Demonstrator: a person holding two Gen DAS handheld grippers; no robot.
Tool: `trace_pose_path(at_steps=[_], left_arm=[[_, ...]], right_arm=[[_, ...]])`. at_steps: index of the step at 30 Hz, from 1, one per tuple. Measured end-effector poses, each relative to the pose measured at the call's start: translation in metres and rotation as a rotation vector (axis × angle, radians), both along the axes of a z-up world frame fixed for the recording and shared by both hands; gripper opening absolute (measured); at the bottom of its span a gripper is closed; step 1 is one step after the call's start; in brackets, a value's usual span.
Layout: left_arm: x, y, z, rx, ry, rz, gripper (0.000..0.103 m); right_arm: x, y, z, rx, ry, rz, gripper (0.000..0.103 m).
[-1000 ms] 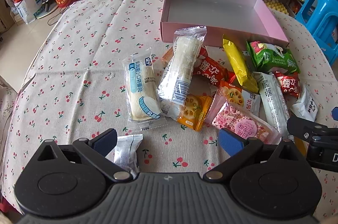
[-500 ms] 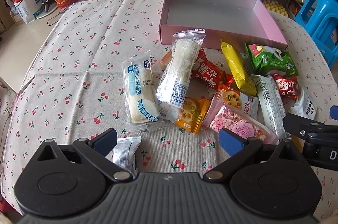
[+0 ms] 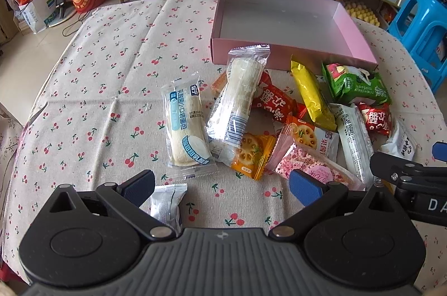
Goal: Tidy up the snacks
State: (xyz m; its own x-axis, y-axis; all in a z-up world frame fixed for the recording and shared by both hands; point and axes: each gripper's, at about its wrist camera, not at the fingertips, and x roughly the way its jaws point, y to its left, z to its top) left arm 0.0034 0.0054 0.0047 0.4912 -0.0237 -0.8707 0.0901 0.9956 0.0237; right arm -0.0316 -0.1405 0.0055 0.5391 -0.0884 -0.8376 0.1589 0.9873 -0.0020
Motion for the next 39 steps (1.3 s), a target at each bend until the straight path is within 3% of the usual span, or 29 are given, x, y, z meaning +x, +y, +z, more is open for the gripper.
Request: trace_pose_path(at_steps=[39], left_arm=[[0.0000,0.0031,0.0036,-0.013,-0.024,0.008,0.103]], right_arm=[[0.0028,0.0010,0.0066,0.000,-0.026,0.001,0.103]])
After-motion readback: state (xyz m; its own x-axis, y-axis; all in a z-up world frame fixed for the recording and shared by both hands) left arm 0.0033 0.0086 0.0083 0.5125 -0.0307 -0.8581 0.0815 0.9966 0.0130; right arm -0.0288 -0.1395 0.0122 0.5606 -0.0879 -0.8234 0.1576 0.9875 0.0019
